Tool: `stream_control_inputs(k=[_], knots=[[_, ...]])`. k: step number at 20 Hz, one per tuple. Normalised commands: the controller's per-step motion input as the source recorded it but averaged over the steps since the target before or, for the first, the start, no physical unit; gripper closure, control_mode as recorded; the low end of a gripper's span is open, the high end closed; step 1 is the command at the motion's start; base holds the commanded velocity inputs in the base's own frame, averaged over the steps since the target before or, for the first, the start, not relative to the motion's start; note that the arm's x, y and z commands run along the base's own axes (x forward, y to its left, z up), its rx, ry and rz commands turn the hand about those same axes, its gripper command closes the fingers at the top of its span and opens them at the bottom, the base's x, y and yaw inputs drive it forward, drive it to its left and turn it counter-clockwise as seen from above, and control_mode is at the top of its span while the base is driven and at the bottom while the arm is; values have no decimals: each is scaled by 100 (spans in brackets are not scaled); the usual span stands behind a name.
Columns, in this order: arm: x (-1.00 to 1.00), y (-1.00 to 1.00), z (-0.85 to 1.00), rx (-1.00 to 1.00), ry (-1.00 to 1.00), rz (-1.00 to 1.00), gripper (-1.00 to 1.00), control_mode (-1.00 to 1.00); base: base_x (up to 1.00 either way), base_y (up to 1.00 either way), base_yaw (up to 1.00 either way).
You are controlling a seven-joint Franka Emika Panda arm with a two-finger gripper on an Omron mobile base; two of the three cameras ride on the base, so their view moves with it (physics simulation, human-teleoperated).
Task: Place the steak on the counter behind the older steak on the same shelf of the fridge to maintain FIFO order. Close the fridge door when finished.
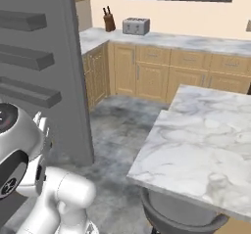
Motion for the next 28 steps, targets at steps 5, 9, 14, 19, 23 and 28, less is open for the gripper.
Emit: stream_control_inputs(k=[5,9,14,19,23,28], knots=[[0,0,0,0,0,0,-100,100,-100,-11,-17],[0,0,0,0,0,0,-100,100,-100,-69,-35],[0,0,0,0,0,0,-100,100,-76,-100,-45],[0,0,0,0,0,0,-100,100,-16,-100,-37],[0,0,0,0,0,0,-100,100,0,-100,-20],[0,0,0,0,0,0,-100,100,0,-100,-7]])
